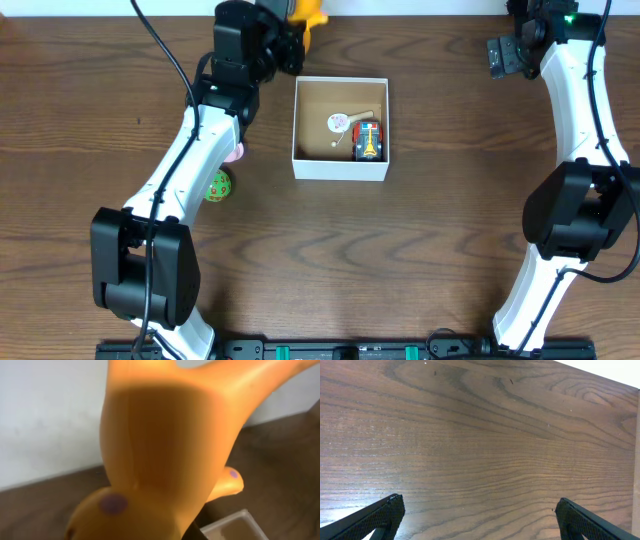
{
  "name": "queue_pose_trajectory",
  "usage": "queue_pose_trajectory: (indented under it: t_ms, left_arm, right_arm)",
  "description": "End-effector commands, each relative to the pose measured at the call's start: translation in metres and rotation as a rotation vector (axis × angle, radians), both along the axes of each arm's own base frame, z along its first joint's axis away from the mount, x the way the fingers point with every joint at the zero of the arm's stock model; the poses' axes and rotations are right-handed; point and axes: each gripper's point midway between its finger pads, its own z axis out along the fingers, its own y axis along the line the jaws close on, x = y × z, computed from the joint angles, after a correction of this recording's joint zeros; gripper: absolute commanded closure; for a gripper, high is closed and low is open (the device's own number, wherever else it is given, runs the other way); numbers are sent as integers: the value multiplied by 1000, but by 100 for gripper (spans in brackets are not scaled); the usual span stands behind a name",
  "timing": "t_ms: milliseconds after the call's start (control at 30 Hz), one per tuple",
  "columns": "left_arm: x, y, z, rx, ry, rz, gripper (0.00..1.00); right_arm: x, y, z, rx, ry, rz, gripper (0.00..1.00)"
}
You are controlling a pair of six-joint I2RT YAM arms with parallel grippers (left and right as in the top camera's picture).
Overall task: Pack container
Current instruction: 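Carry the duck right over the white box, then lower the duck into the box and open left gripper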
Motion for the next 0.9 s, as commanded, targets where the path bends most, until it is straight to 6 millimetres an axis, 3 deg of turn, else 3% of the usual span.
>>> queue_pose_trajectory:
  t_ms: [0,167,467,667,867]
  left_arm:
    - [-1,-3,-6,6,29,-17,94]
    - [-5,-10,-18,25,50,-71,94]
    - [-40,-26,-62,99,224,-195,94]
    - [-64,-55,-68,305,81,-466,94]
    - [-67,-56,-72,407,11,-549,94]
  right_arm:
    - [-2,-1,9,2,-20,-16,1]
    - [-2,-1,9,2,-20,-16,1]
    - [-2,-1,9,2,-20,-16,1]
    - [-2,-1,9,2,-20,-16,1]
    - [-2,-1,9,2,-20,-16,1]
